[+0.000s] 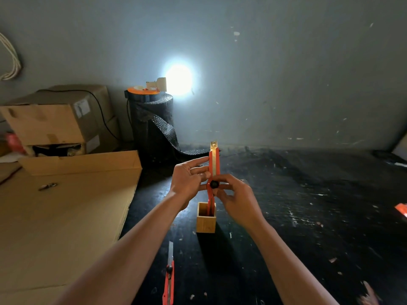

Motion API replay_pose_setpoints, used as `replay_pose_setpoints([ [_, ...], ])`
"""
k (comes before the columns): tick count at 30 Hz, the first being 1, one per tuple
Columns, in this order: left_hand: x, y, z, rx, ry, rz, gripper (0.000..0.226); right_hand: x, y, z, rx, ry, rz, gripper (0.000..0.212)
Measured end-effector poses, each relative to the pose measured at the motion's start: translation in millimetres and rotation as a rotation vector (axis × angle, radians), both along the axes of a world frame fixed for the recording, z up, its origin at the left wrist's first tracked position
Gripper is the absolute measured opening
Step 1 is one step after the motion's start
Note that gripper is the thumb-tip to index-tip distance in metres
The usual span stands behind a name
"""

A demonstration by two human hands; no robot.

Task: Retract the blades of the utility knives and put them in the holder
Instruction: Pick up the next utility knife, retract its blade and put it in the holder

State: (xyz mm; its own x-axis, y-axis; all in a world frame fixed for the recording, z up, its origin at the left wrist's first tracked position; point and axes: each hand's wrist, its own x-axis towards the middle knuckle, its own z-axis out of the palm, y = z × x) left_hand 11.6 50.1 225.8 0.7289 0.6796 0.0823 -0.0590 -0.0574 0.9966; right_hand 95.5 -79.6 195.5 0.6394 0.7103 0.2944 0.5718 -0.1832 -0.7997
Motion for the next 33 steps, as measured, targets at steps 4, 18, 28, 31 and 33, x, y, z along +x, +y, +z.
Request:
replay_pose_setpoints([
  [4,-3.0,0.8,1.1,0.022,0.01,-0.011,0.049,0.2,6.4,2.6,0.005,0.012,-0.047,0.021],
  [18,-3.8,7.7,1.3,0.034,-0.004,0.031,0.048,-3.3,10.9,5.3,0.058,0.02,-0.003,0.032],
  [28,-1.2,9.7,-2.6,0.012,-0.014,0.014,0.05,-1.0,13.2,1.8,0.062,0.024,0.0,0.024],
  [31,-0.7,12.5,-4.0,0.002,-0.019,0.018,0.049,0.5,11.2,0.0,0.044,-0.013,0.041,0.028],
  [33,-0.5,12.4,-4.3,0.001,-0.017,0.014,0.049,1.6,11.5,-0.2,0.032,-0.015,0.048,0.025],
])
